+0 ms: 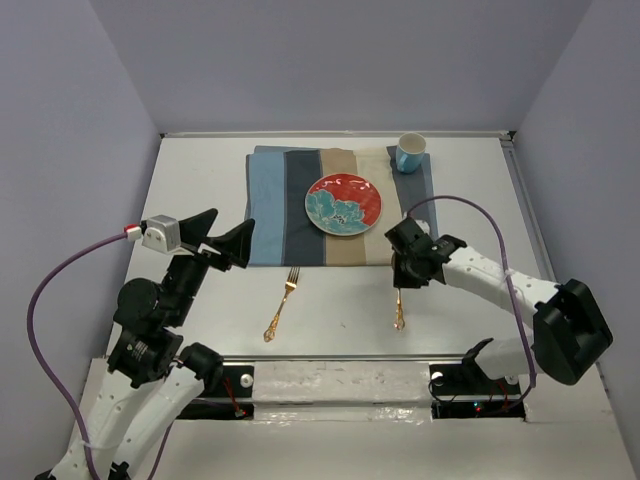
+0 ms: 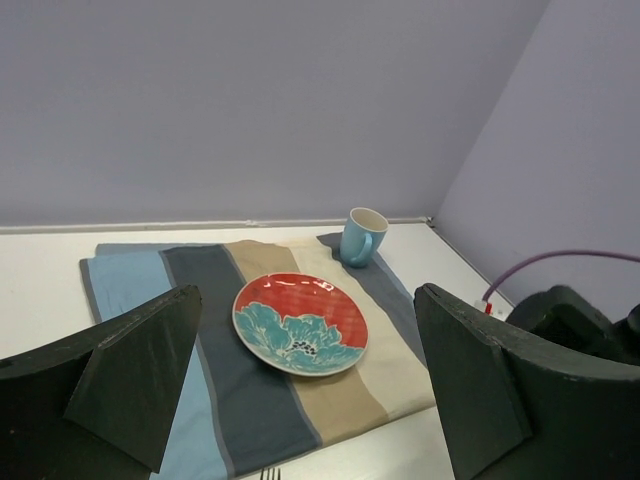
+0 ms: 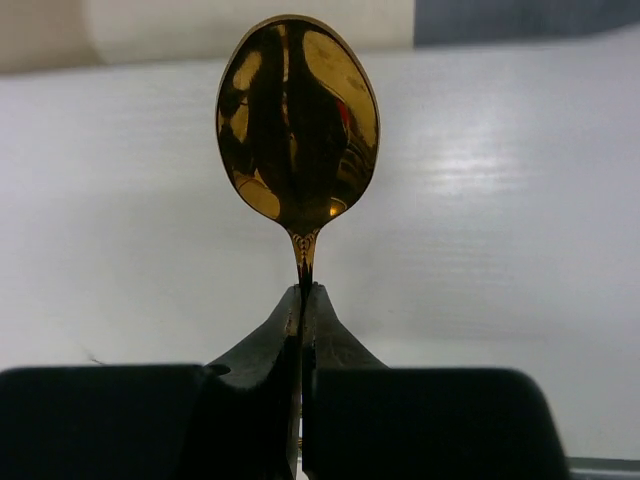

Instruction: Set the dinner table for one person

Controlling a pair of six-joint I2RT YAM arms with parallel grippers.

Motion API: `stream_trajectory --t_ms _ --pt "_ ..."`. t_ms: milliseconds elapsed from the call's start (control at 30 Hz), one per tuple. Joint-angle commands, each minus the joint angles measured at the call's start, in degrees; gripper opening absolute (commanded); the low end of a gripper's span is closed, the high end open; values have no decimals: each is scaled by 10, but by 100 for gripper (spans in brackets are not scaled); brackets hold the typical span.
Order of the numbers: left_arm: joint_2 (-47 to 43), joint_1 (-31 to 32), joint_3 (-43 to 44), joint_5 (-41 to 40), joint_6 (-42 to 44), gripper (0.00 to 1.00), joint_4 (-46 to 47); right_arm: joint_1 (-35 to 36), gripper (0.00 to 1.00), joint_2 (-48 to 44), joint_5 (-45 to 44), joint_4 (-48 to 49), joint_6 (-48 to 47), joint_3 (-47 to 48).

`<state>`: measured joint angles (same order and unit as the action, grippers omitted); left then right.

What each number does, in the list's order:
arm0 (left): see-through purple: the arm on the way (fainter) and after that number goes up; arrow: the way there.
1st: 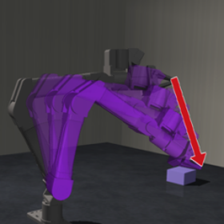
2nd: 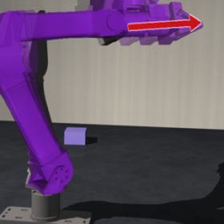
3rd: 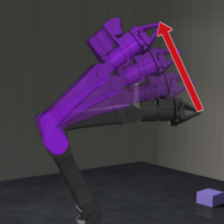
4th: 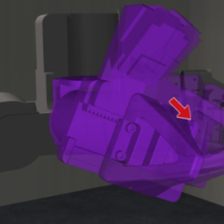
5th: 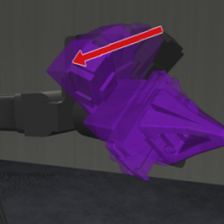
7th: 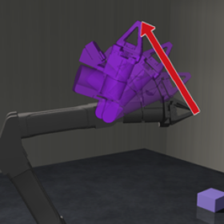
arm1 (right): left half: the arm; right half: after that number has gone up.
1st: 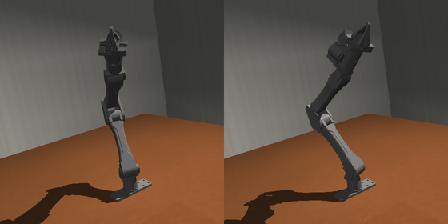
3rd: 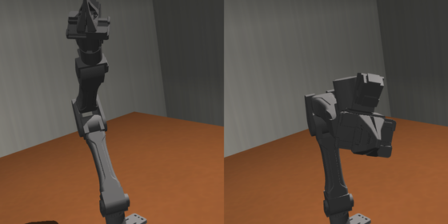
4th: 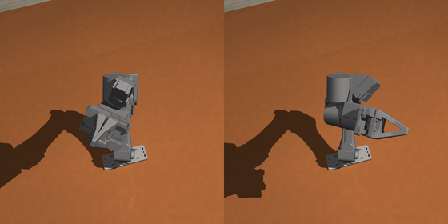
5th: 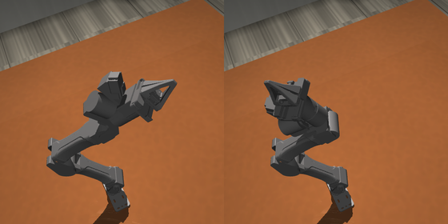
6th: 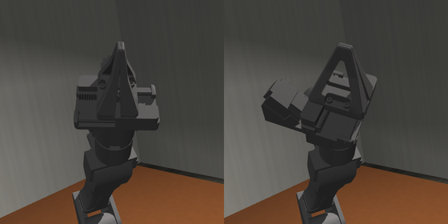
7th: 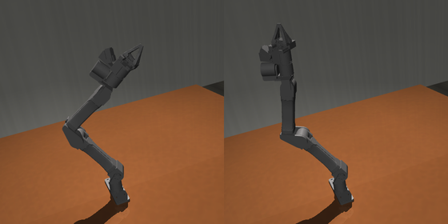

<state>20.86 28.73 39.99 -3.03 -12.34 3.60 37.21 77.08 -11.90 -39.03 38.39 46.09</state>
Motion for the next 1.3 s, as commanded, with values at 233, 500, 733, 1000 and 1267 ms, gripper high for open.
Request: stream_trajectory --t_ms 233,500,733,1000,1267 --pt "22 -4 12 7 1 99 25 3 0 90 -58 86 -149 201" --pt "32 -4 12 9 -2 99 24 -54 0 185 -33 120 -212 303" --pt "48 -4 13 7 -6 99 21 -126 0 247 9 137 -234 346" --pt "64 -10 17 -26 -9 99 11 -170 0 320 38 148 -256 416" --pt "81 -18 17 -19 -8 99 12 -198 0 392 58 146 -258 471"
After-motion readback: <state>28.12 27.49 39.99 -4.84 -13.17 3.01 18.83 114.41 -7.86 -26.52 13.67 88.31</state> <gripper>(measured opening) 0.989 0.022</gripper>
